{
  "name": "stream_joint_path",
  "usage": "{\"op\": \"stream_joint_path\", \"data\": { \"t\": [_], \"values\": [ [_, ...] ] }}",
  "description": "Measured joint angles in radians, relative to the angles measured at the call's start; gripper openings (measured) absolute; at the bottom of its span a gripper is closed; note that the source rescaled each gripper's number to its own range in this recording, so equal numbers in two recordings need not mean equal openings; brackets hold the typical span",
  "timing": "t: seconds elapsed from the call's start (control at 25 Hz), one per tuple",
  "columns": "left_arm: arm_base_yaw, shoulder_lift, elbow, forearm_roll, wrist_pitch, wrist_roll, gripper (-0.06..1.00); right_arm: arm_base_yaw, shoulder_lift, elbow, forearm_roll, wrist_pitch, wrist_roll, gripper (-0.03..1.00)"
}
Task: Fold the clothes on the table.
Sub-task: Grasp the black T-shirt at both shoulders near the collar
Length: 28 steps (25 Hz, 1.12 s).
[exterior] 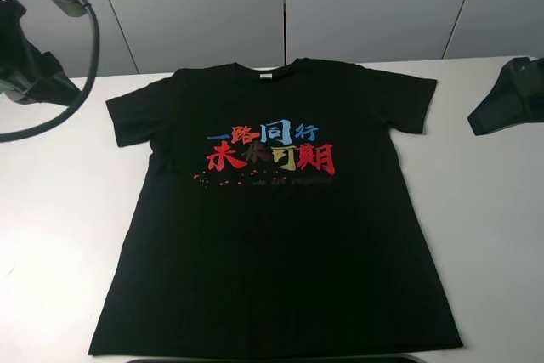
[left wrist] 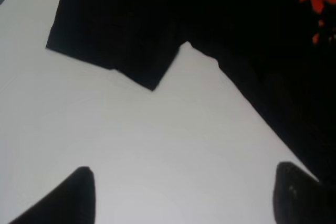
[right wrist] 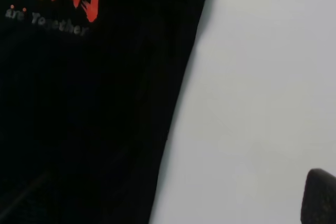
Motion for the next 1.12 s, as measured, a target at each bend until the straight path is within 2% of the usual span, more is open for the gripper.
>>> {"op": "stream_joint_path", "data": {
  "t": [0.08,0.2,0.4,0.56,0.68,0.96,1.12],
  "values": [
    [-0.017,0.111,-0.060,0.000,-0.005,0.005,0.98,0.000,0.033,-0.008,0.007,-0.015,-0.020,1.00],
    [-0.052,0.273,-0.161,0.000,0.031,0.037,1.00,0.000,0.079,-0.023,0.026,-0.019,-0.034,1.00],
    [-0.121,0.510,-0.345,0.000,0.142,0.096,1.00,0.000,0.145,-0.057,0.048,-0.017,-0.071,1.00],
    [-0.146,0.633,-0.450,0.000,0.224,0.119,1.00,0.000,0.195,-0.091,0.051,-0.014,-0.098,1.00],
    [-0.146,0.692,-0.467,-0.005,0.246,0.148,1.00,0.015,0.246,-0.129,0.047,-0.013,-0.119,1.00],
    [-0.146,0.772,-0.471,-0.009,0.251,0.184,1.00,0.130,0.416,-0.277,-0.004,0.009,-0.147,1.00],
    [-0.146,0.798,-0.471,-0.009,0.251,0.188,1.00,0.157,0.511,-0.366,-0.022,0.012,-0.149,1.00]
  ]
}}
